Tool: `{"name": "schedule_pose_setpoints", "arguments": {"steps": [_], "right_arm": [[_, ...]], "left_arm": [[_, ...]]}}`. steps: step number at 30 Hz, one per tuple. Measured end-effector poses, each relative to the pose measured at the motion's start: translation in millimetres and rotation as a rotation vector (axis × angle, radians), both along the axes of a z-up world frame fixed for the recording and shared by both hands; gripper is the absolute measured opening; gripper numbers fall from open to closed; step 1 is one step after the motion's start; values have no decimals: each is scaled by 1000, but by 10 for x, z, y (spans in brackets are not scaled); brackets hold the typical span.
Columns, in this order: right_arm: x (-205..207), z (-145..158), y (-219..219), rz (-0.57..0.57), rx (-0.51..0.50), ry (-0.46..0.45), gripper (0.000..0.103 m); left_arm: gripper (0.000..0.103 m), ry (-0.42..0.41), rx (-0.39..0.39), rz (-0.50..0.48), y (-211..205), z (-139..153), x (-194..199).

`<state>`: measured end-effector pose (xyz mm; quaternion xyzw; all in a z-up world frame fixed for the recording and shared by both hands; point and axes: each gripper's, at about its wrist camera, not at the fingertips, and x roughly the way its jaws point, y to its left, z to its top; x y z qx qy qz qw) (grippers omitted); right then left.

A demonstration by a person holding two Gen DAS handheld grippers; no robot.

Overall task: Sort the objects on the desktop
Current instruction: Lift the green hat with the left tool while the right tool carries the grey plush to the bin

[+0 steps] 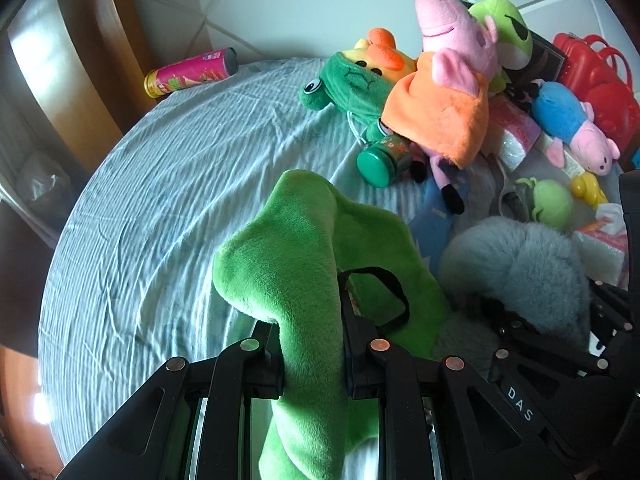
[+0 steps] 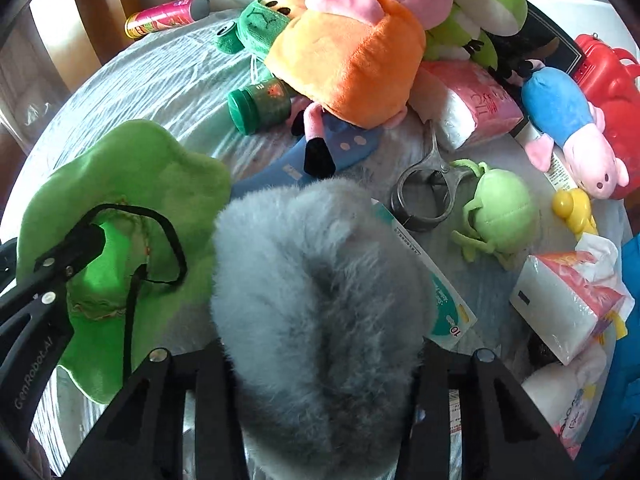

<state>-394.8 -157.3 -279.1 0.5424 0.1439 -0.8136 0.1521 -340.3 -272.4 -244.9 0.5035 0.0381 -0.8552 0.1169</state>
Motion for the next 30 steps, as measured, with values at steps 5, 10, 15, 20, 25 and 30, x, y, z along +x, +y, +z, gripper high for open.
{"name": "schedule_pose_setpoints", "arguments": {"steps": [5,10,15,20,25,30], "right_arm": [[212,361,81,6,-65,63,39],[447,897,182,15,-126,178,38],[739,1494,327,46,-194,304,38],[1007,2009,546,82,-244,405,38],[1217,2334,855,112,-263,466,39],[1460,2508,1151,88,-264,498,39]], "left_arm": [[19,85,-21,-8,115,440,211],[19,207,-60,-4,246,1023,489],[19,320,-108,16,437,1552,770],[19,387,-146,61,662,1886,1030],[19,409,-158,96,874,2049,1258],[19,429,-151,72,1054,2142,1457]]}}
